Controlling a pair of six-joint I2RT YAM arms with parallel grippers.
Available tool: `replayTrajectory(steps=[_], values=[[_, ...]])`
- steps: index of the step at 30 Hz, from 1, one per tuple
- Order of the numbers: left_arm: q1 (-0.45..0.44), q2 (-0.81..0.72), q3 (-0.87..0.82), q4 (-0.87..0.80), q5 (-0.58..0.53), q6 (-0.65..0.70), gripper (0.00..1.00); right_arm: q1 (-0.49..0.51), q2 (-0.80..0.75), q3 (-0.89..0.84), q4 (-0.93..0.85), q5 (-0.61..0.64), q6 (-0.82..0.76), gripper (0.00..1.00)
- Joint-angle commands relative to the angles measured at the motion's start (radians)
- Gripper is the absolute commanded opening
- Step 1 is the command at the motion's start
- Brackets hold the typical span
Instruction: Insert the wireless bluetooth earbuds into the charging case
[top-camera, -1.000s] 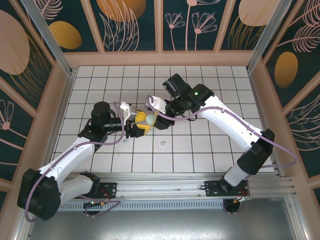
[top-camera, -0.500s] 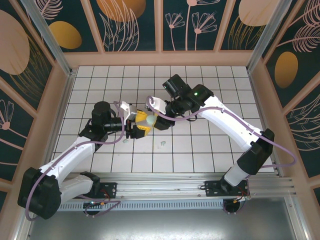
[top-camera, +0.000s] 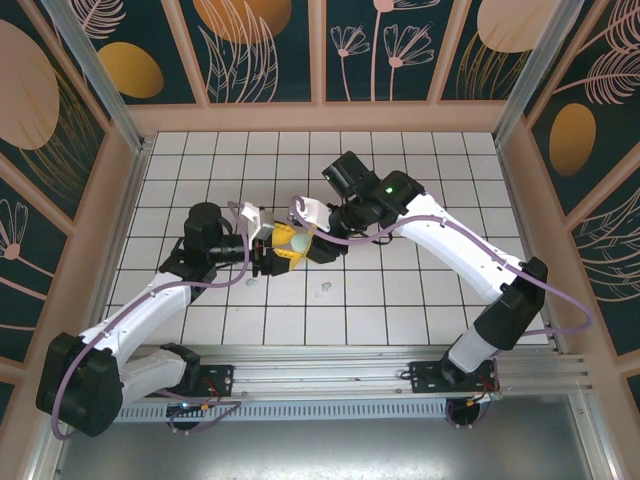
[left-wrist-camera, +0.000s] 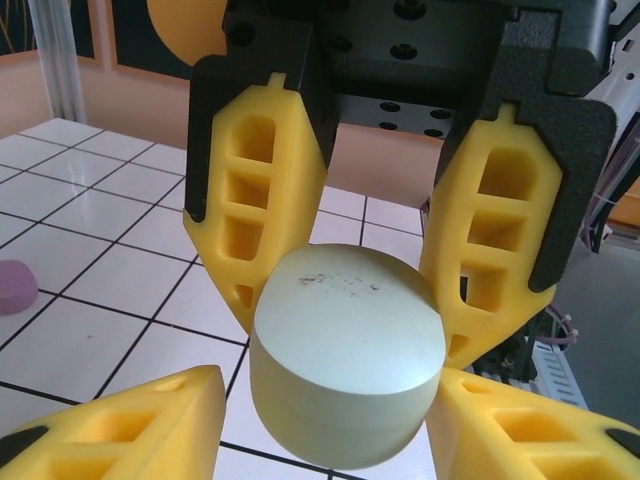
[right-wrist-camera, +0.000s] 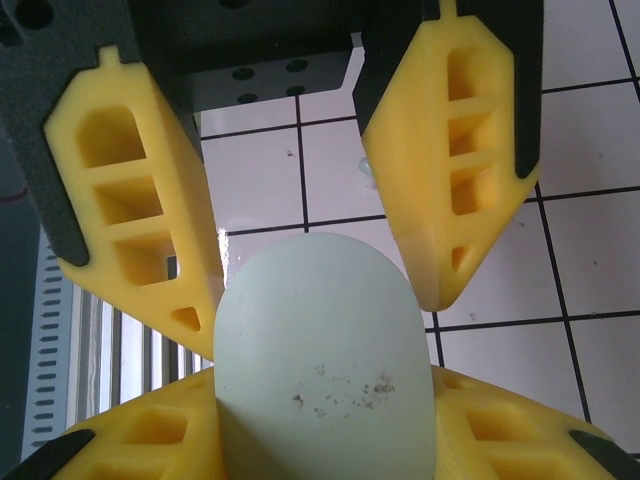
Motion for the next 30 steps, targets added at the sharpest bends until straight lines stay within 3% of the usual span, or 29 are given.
replayTrajectory(steps=[1, 8, 13, 22, 30], values=[[-0.005, 0.008, 0.027, 0.042, 0.026, -0.011, 0.51, 0.014, -0.007, 0.004, 0.005, -0.015, -0.012, 0.25], [-0.004, 0.007, 0.023, 0.035, 0.027, -0.006, 0.39, 0.016, -0.009, 0.01, 0.006, -0.017, -0.012, 0.26], [-0.004, 0.001, 0.023, 0.025, 0.024, 0.004, 0.28, 0.016, -0.022, -0.005, 0.033, -0.001, -0.005, 0.37], [-0.005, -0.048, 0.012, -0.004, -0.027, 0.032, 0.2, 0.0, -0.137, -0.119, 0.188, 0.009, 0.033, 0.54], [-0.005, -0.053, 0.01, 0.004, -0.02, 0.016, 0.2, -0.007, -0.189, -0.177, 0.276, 0.037, 0.046, 0.57]])
